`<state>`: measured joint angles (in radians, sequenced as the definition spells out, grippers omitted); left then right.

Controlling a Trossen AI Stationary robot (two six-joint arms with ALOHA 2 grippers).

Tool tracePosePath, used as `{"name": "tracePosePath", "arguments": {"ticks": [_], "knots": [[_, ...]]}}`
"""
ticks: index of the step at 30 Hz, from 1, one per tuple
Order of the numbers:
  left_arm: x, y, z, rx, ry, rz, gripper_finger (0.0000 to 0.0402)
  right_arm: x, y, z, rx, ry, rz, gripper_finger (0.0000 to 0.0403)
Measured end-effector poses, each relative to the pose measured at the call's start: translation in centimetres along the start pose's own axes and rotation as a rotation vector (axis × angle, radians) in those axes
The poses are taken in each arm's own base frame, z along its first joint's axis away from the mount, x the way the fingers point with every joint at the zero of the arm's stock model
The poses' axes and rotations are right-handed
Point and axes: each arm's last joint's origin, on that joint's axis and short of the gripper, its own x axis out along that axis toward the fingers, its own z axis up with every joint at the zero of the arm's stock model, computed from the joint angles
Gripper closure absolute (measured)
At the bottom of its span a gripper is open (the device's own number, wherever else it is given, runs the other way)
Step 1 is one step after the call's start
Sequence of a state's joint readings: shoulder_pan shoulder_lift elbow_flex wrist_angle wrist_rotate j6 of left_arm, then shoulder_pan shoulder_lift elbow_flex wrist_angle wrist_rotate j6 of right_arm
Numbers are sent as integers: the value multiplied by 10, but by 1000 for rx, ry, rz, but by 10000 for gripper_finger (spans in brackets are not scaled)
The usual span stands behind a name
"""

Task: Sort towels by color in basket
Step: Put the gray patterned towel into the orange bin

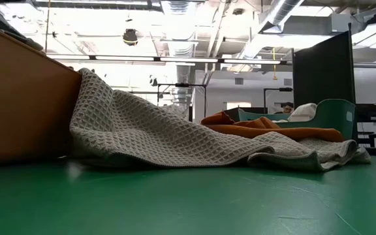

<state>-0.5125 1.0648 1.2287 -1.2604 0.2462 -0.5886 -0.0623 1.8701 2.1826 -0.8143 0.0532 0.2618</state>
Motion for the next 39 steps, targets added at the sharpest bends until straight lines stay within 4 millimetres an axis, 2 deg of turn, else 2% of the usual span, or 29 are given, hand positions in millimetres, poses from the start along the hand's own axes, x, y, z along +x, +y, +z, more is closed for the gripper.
{"name": "tracePosePath", "arguments": {"ticks": [3, 5, 8, 14, 17, 19, 21, 26, 29, 30, 32, 35, 39], "knots": [[-6, 0, 3, 8, -92, 89, 239, 0, 1, 0, 0, 1, 0, 182], [6, 4, 3, 19, -70, 135, 239, 0, 1, 0, 1, 1, 1, 182], [45, 18, -1, 53, 4, 150, 242, 0, 1, 0, 1, 2, 1, 182], [139, 55, -24, -2, 18, -66, 261, 0, 0, -1, 1, 8, -2, 182], [155, 69, -35, -100, 68, -117, 269, 0, 0, -3, 0, 27, -6, 182], [149, 68, -37, -144, 98, -144, 273, 0, 0, -3, -1, 30, -7, 182], [134, 61, -35, -183, 126, -170, 274, 0, -1, -3, 0, 30, -9, 182], [59, 28, -23, -147, 65, -277, 275, 0, -6, -2, 4, 32, -22, 182], [15, 16, -20, -133, -66, -237, 275, 0, -9, -5, 5, 68, -36, 182], [3, 13, -19, -135, -123, -211, 275, 6, -10, -9, 4, 96, -44, 182], [-13, 13, -21, -142, -179, -139, 275, 13, -11, -15, 1, 146, -56, 182], [-16, 17, -25, -163, -169, -29, 275, 37, -8, -30, -16, 235, -67, 182], [17, 30, -31, -140, -24, 147, 275, 55, 1, -42, -36, 278, -56, 182]]}}
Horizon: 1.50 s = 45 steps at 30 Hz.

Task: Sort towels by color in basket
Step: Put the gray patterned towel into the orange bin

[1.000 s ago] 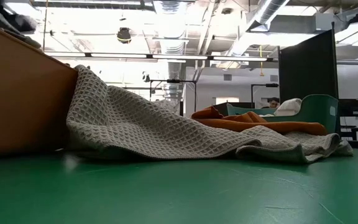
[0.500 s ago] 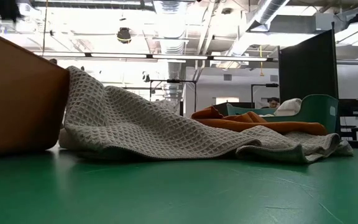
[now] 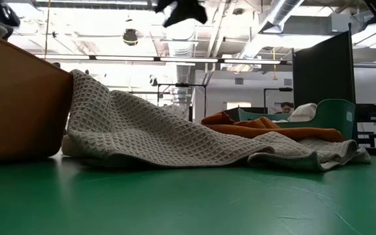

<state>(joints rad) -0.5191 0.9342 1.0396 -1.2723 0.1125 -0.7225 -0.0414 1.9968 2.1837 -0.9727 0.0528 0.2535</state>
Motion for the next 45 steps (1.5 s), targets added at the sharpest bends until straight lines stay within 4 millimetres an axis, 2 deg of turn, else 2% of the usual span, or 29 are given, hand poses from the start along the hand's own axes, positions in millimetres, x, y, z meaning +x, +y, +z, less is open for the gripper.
{"name": "tracePosePath", "arguments": {"ticks": [3, 7, 9, 11, 15, 18, 23, 27, 29, 34, 41, 45], "knots": [[38, 9, -8, 51, 1, 129, 275, 9, 2, -4, -7, 35, -4, 182], [88, 21, -20, 67, -80, 74, 275, 10, 2, -4, -6, 32, -7, 182], [101, 31, -26, 19, -122, 77, 275, 7, 3, -3, -13, 21, -3, 182], [104, 33, -25, -20, -182, 55, 275, 6, 3, -3, -28, 20, -2, 182], [92, 32, -20, -24, -245, 46, 275, 5, 0, -1, -43, 7, -3, 182], [67, 21, -14, 6, -270, -29, 275, 5, -4, 1, -36, 0, -8, 182], [21, 12, -18, 42, -203, -116, 275, 4, -8, 4, -36, -22, -12, 182], [-7, 10, -26, 5, -48, -202, 275, 3, -8, 6, -36, -36, -9, 182], [-9, 11, -31, -60, 51, -234, 275, 3, -9, 7, -34, -40, -10, 182], [7, 12, -43, -144, 206, -206, 260, -1, -7, 7, -36, -52, -3, 182], [12, 2, -44, -176, 209, -240, 194, -8, 3, 6, -53, -57, 19, 182], [28, -6, -44, -131, 250, -160, 163, -11, 3, 7, -51, -75, 19, 182]]}}
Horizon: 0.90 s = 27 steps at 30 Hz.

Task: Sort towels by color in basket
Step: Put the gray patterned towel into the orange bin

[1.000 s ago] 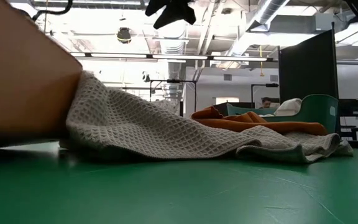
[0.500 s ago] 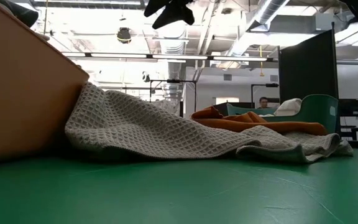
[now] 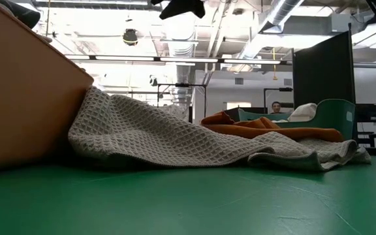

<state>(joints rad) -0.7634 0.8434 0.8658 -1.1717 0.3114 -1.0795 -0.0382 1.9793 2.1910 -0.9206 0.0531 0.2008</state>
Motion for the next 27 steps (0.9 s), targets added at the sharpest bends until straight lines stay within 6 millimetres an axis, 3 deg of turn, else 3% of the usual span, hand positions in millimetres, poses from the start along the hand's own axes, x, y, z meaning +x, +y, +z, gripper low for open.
{"name": "tracePosePath", "arguments": {"ticks": [7, 12, 16, 21, 27], "knots": [[43, -6, 3, 96, 102, 75, 152, 0, -1, 1, 2, -6, -4, 182], [55, -6, 6, 108, 42, 135, 161, -3, -1, 2, -14, -11, -3, 182], [56, -9, 7, 139, -77, 169, 230, -9, -4, 3, -11, -24, -4, 182], [56, -15, 6, 183, -153, 140, 379, -12, -7, 4, -6, -28, -10, 182], [31, -23, -7, 200, -212, -2, 398, -12, -10, 5, 1, -28, -15, 182]]}}
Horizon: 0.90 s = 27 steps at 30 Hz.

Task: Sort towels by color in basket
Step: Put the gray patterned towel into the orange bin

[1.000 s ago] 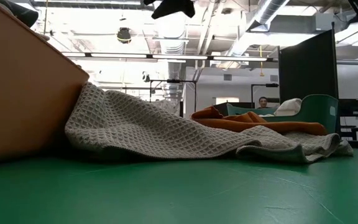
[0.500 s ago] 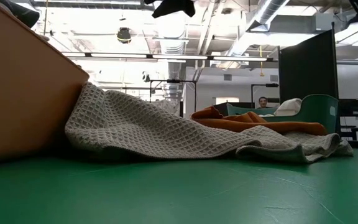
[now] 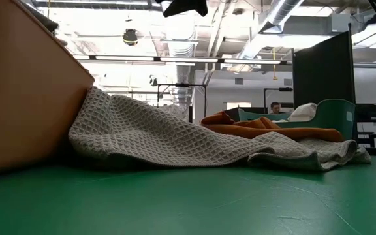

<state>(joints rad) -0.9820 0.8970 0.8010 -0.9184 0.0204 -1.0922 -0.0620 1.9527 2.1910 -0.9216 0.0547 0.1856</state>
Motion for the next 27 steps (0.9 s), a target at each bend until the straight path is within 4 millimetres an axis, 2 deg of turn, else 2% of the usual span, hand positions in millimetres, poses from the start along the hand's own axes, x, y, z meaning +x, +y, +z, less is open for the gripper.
{"name": "tracePosePath", "arguments": {"ticks": [5, 8, 12, 16, 22, 27], "knots": [[-46, -1, -5, 32, -104, -119, 399, -3, 0, 2, 2, -11, 2, 182], [-69, 4, -3, 59, -267, -139, 400, -8, 2, 7, 2, -40, 10, 182], [-79, 12, 2, 121, -487, -47, 400, -14, 3, 11, 11, -61, 9, 182], [-57, 21, 7, 138, -489, 88, 401, -18, 6, 14, 10, -84, -10, 183], [-18, 33, 9, 84, -453, 87, 401, -18, 7, 13, 10, -82, -22, 198], [14, 58, 10, 49, -439, 256, 401, -17, 2, 16, 17, -103, -33, 215]]}}
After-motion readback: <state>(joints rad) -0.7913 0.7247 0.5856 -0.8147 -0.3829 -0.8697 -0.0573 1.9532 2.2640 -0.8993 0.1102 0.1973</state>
